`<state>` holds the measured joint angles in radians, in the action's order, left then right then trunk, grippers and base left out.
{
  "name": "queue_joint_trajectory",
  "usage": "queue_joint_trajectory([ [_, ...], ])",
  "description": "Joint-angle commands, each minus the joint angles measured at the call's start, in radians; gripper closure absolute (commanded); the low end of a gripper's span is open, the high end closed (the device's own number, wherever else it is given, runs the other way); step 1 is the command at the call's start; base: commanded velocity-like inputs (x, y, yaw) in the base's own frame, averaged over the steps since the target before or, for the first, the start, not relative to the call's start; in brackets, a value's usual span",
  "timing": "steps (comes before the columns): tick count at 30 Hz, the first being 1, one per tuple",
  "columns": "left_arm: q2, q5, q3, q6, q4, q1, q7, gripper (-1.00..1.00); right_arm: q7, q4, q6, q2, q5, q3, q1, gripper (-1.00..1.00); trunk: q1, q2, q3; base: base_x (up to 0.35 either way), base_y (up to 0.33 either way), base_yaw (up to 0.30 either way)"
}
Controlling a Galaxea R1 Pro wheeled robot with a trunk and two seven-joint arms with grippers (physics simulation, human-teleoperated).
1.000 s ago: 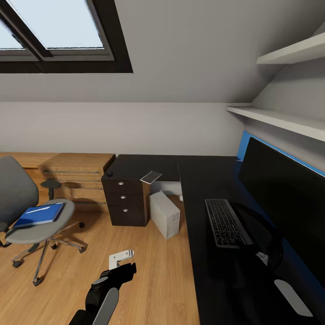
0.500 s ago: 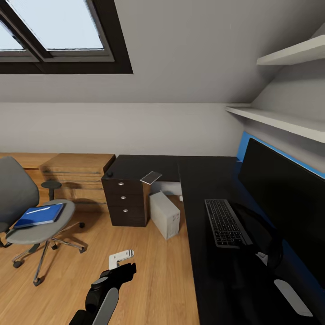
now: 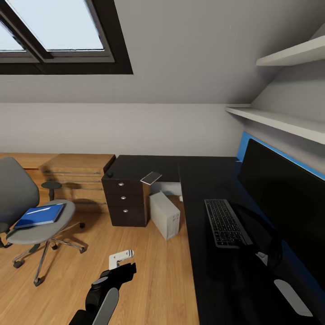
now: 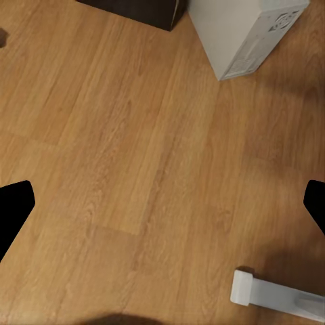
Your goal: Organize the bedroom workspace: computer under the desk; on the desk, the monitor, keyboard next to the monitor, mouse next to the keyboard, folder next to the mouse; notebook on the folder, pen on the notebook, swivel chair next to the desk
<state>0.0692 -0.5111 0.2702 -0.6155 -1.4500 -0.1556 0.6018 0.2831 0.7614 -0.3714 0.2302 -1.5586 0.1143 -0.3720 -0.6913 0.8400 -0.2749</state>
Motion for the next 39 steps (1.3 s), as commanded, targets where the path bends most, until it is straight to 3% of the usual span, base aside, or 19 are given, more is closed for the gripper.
queue_joint_trajectory([
  [1,0.000,-0.010,0.001,-0.001,-0.001,-0.001,0.010,-1.00,0.002,-0.001,-0.008,0.000,-0.008,0.002,-0.001,1.00,0.000,0.001,-0.001,0.000,0.000,0.000],
  [2,0.000,-0.010,0.001,-0.001,-0.001,-0.001,0.010,-1.00,0.002,-0.001,-0.008,0.000,-0.008,0.002,-0.001,1.00,0.000,0.001,-0.001,0.000,0.000,0.000],
  [3,0.000,-0.010,0.001,-0.001,-0.001,-0.001,0.010,-1.00,0.002,-0.001,-0.008,0.000,-0.008,0.002,-0.001,-1.00,0.000,0.001,-0.001,0.000,0.000,0.000],
  [39,0.000,-0.011,0.001,-0.002,-0.001,-0.001,0.007,-1.00,0.001,-0.001,-0.009,0.000,-0.009,0.002,-0.001,-1.00,0.000,0.001,-0.001,0.000,-0.031,0.000],
])
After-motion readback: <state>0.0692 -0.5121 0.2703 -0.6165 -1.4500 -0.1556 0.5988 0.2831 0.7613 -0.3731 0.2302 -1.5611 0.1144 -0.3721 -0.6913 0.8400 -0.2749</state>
